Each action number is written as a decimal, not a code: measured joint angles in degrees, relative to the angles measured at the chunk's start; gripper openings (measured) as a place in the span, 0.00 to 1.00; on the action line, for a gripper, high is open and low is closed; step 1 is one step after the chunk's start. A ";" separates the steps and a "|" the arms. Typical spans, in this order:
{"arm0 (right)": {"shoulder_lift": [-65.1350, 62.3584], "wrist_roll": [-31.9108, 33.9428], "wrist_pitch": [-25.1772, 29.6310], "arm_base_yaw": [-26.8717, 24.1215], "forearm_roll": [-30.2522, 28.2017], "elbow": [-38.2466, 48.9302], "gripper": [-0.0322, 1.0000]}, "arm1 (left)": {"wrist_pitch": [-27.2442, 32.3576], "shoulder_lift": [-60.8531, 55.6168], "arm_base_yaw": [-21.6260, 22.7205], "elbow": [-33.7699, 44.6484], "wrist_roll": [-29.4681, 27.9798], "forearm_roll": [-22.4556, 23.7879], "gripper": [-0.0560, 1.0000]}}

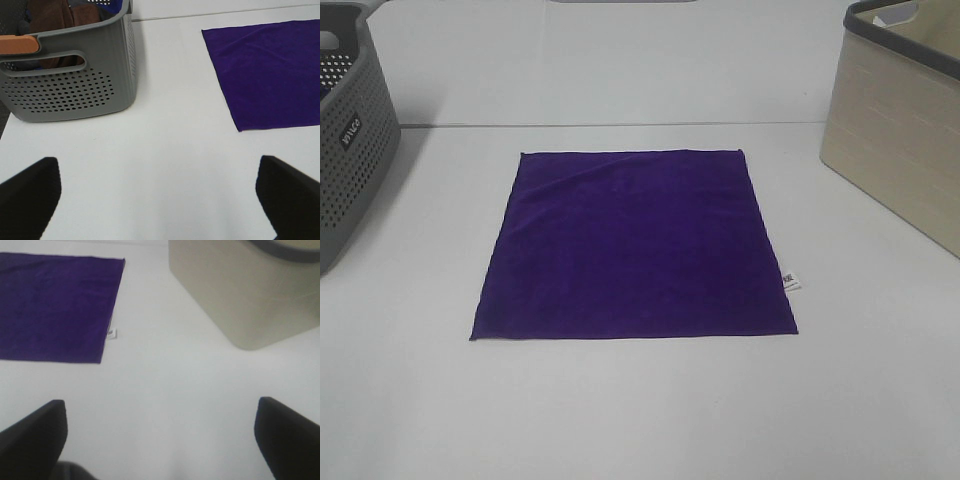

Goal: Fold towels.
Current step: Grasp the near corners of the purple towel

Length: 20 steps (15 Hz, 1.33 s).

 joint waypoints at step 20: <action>93.85 -37.41 -13.18 0.00 40.91 -22.86 0.99 | -18.16 96.89 -0.74 -19.31 29.62 -36.55 0.98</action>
